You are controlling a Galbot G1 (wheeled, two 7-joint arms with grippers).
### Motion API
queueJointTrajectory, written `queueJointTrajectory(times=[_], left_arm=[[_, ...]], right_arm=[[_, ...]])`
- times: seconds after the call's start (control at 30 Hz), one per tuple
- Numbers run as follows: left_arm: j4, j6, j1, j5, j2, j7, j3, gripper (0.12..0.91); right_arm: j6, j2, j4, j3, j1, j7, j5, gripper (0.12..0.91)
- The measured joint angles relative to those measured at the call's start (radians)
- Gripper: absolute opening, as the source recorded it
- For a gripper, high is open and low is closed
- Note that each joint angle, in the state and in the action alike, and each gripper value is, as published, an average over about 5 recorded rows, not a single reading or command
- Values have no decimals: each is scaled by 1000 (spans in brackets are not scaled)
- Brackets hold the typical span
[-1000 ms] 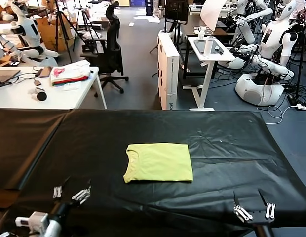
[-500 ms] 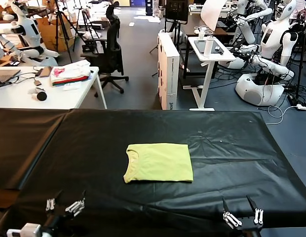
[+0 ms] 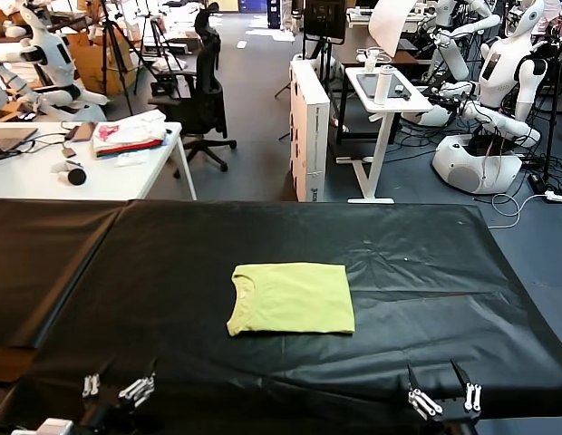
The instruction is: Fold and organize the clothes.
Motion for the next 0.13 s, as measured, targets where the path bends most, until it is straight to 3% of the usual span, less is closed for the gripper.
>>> queueJointTrajectory(times=[0.13], left_arm=[[-11,11,5,0,-3,4,-6,907]], right_arm=[[2,-1,0,-3,1,1,0,907]])
